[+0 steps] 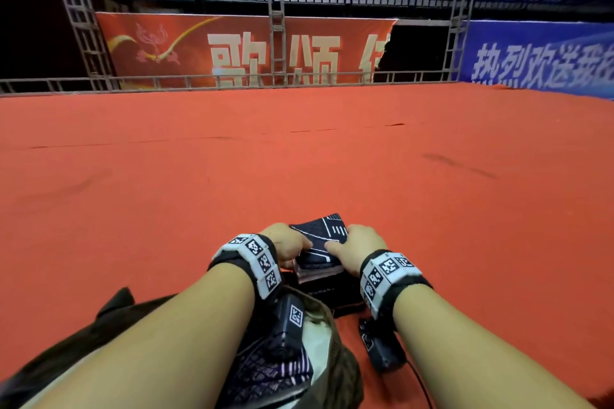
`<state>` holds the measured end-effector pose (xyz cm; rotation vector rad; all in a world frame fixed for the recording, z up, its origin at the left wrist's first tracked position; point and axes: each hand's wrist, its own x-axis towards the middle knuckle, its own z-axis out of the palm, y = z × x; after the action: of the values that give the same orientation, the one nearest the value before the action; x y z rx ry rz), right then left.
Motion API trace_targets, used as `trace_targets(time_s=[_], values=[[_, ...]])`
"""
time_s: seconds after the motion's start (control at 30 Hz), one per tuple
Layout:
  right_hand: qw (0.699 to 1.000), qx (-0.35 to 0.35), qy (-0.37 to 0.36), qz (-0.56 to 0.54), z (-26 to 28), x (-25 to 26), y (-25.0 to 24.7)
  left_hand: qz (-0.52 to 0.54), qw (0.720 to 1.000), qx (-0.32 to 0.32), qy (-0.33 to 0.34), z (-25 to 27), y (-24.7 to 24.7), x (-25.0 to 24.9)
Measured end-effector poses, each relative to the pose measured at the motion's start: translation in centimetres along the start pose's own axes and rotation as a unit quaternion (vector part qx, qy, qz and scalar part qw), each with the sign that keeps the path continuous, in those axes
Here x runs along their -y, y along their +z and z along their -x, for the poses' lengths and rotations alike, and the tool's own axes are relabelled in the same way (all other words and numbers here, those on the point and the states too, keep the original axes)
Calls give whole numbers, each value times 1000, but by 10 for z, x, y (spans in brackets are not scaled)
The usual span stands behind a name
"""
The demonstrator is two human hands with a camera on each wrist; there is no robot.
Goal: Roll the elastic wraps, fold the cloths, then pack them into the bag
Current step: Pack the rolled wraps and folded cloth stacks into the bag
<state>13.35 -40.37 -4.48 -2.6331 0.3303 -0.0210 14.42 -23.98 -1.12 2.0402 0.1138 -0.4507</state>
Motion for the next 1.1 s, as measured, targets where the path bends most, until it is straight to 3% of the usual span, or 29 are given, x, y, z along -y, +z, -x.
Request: trace_targets(time_s=[0.13, 0.4, 0.63, 0.77, 1.0, 1.1], values=[[1000, -24, 2, -4, 2, 3, -4, -41, 999, -1, 7, -1, -2, 1], [988, -43, -9, -149, 13, 12, -15, -75, 997, -14, 7, 0, -5, 5], [968, -40, -39, -245, 25, 19, -31, 42, 999, -21, 17, -1, -9, 1], [928, -33, -62, -366, 36, 25, -46, 55, 997, -36, 50, 15, -23, -11], [837, 3, -106, -537, 77, 47, -84, 242, 964, 53, 99, 76, -54, -27], [820, 27, -106, -561, 99, 66, -92, 284, 950, 57, 115, 104, -77, -22]])
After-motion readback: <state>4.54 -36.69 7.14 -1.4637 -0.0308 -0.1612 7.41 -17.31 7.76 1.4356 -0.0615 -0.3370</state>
